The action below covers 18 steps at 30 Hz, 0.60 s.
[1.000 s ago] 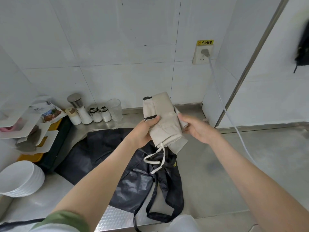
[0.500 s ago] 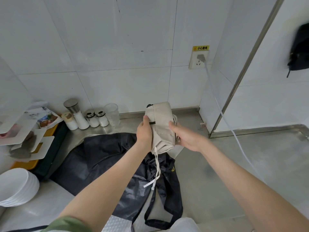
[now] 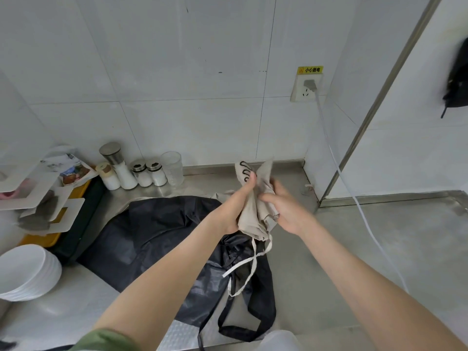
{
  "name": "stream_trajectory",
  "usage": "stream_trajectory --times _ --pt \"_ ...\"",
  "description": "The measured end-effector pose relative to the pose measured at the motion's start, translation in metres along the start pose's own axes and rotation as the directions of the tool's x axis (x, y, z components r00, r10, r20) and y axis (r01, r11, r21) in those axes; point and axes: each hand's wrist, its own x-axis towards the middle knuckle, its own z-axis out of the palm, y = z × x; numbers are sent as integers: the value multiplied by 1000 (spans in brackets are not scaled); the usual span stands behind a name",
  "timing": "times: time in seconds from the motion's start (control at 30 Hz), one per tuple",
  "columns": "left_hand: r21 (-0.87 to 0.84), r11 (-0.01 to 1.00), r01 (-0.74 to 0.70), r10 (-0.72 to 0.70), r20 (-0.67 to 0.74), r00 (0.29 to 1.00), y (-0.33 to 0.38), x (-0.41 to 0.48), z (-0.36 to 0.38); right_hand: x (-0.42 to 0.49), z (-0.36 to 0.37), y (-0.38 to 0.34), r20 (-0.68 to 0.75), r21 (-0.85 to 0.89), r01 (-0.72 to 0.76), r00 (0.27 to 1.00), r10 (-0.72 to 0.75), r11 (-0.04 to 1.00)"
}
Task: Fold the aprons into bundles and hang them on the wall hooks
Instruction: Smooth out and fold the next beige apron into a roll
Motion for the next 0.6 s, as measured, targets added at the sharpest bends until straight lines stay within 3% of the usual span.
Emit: stream_trajectory --times 0.07,0.27,0.47,0.53,0.6 --pt "-14 999 32 -33 -21 999 -6 0 -6 -1 -5 3 42 21 -34 999 33 999" --pt "-138 990 33 -78 -334 939 -38 6 -52 -8 -38 25 -21 67 -193 981 195 979" --pt "-125 990 64 -110 -413 904 -82 6 -93 -7 -65 78 -208 -203 -364 923 323 909" --pt "65 991 114 -68 -492 868 -101 10 -101 -8 -68 102 -220 -278 -410 908 358 869" --pt "456 856 243 65 -560 826 -118 15 -105 -7 -65 123 -238 -295 -453 887 395 841"
